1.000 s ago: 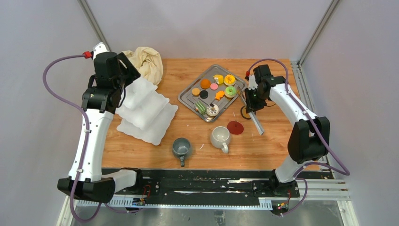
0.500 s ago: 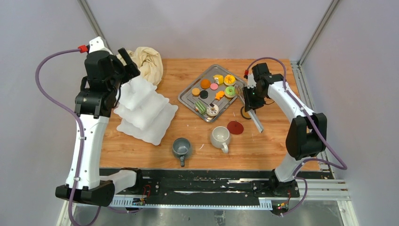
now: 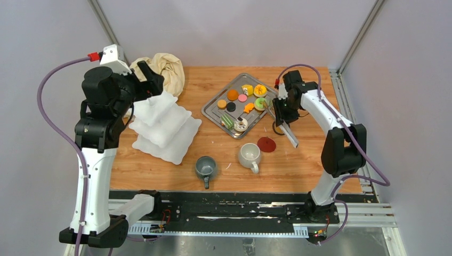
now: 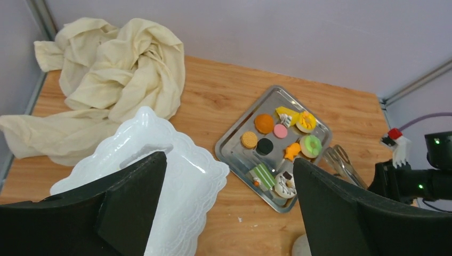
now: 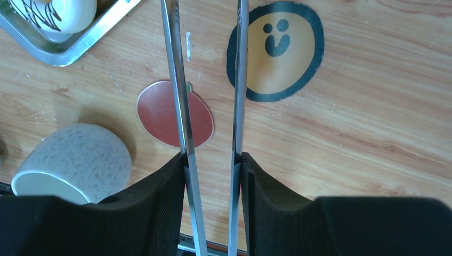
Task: Serve the afternoon tea
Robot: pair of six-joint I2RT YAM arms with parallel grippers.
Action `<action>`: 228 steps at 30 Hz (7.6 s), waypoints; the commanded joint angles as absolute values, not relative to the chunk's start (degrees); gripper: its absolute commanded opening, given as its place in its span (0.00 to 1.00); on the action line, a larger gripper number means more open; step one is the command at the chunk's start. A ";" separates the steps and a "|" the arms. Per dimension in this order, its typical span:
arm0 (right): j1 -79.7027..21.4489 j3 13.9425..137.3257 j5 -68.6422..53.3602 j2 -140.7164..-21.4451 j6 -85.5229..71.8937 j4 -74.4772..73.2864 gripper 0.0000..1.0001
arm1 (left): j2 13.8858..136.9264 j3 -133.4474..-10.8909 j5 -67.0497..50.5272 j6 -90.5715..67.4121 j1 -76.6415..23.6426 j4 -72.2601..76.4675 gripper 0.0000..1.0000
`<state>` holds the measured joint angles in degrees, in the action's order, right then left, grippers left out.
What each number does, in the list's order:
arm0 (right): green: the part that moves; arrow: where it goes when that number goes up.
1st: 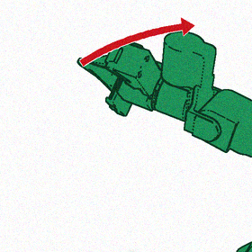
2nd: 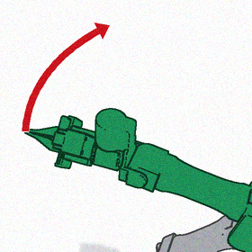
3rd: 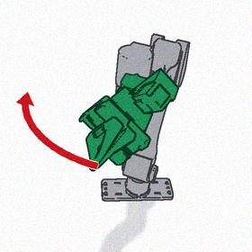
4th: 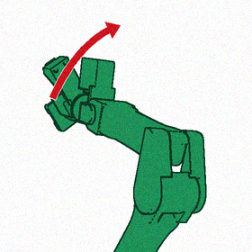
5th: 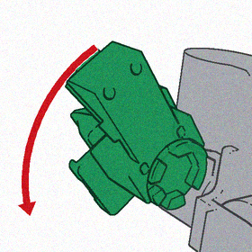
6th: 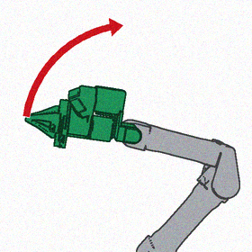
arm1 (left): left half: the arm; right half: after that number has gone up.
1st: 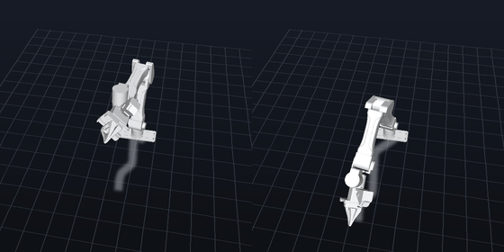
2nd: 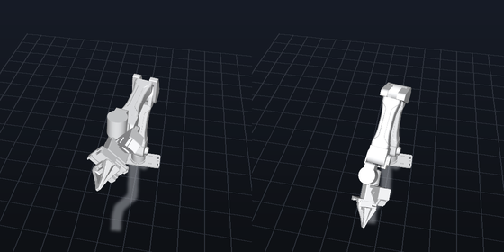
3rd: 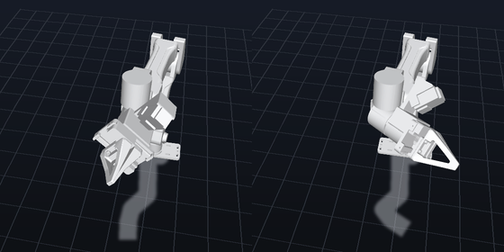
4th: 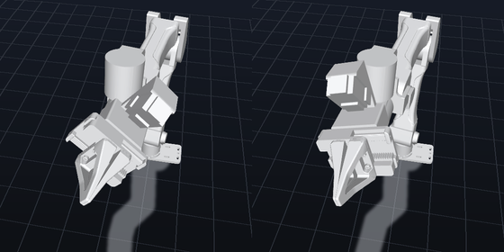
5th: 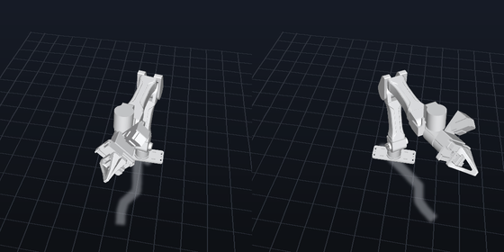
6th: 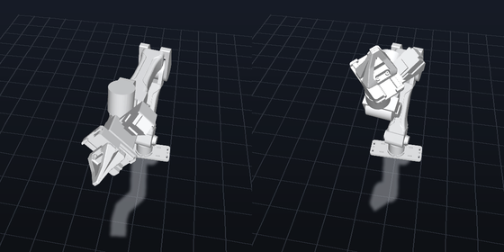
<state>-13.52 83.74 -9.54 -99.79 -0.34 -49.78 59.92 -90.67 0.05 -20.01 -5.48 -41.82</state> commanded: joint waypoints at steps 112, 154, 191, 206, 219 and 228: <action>-16.95 92.88 -3.12 -105.82 3.69 -52.04 0.09 | 72.08 -97.10 13.91 -12.86 -5.98 -55.25 0.94; -16.94 92.54 -3.87 -105.12 3.30 -51.94 0.05 | 66.63 -88.24 9.40 -25.90 -5.98 -41.83 0.46; -16.96 91.81 -4.04 -105.21 2.90 -51.59 0.04 | 64.45 -88.37 2.29 -13.56 -5.98 -42.78 0.05; -16.88 91.54 -3.65 -104.65 2.68 -51.77 0.02 | 62.19 -82.47 -8.73 -10.10 -5.98 -32.28 0.00; -16.93 90.99 -3.05 -101.84 2.03 -51.15 0.01 | 63.08 -83.09 -9.73 -10.50 -5.98 -32.40 0.00; -16.97 90.80 -3.74 -101.30 1.85 -51.09 0.01 | 64.08 -85.25 -6.50 -10.80 -5.98 -35.40 0.48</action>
<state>-16.12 91.22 -3.42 -103.72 2.81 -50.98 64.12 -82.46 -7.64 -10.55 -5.80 -37.23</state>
